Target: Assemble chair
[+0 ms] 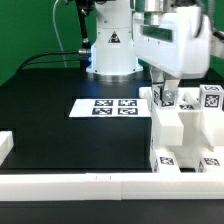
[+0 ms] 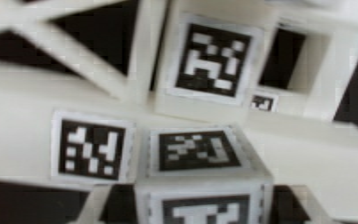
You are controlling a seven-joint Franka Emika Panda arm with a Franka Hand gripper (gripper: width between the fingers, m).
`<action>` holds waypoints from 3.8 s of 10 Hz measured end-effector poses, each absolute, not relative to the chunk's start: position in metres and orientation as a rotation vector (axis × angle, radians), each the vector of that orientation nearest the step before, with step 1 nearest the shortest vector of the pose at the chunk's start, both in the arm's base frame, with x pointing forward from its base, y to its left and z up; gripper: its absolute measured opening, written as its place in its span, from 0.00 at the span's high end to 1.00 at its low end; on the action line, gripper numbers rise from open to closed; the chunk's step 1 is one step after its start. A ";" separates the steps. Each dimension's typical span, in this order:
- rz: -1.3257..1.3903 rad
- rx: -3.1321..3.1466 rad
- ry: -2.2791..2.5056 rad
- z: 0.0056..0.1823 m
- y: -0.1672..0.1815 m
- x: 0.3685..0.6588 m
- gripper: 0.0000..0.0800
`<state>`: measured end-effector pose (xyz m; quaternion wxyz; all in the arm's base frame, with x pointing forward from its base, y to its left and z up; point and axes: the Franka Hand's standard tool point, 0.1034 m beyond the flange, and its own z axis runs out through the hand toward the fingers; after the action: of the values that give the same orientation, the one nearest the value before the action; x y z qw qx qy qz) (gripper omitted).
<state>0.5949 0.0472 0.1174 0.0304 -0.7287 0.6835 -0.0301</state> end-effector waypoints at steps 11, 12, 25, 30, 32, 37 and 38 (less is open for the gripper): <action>-0.052 -2.685 1.553 0.118 0.047 0.592 0.19; -0.055 -2.755 1.427 0.118 0.046 0.592 0.19; -0.056 -2.296 2.065 0.117 0.048 0.593 0.65; 0.003 -1.751 2.497 0.116 0.049 0.592 0.65; 0.008 -1.652 2.564 0.116 0.048 0.592 0.65; 0.019 -2.040 2.286 0.116 0.054 0.591 0.29; 0.001 -2.232 2.092 0.117 0.057 0.592 0.21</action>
Offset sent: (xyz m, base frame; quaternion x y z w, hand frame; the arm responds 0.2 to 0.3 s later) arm 0.0000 0.0000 0.0000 0.0000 0.0000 0.0650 0.9979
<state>0.5917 0.0566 0.1167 0.0413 -0.7290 0.6832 0.0004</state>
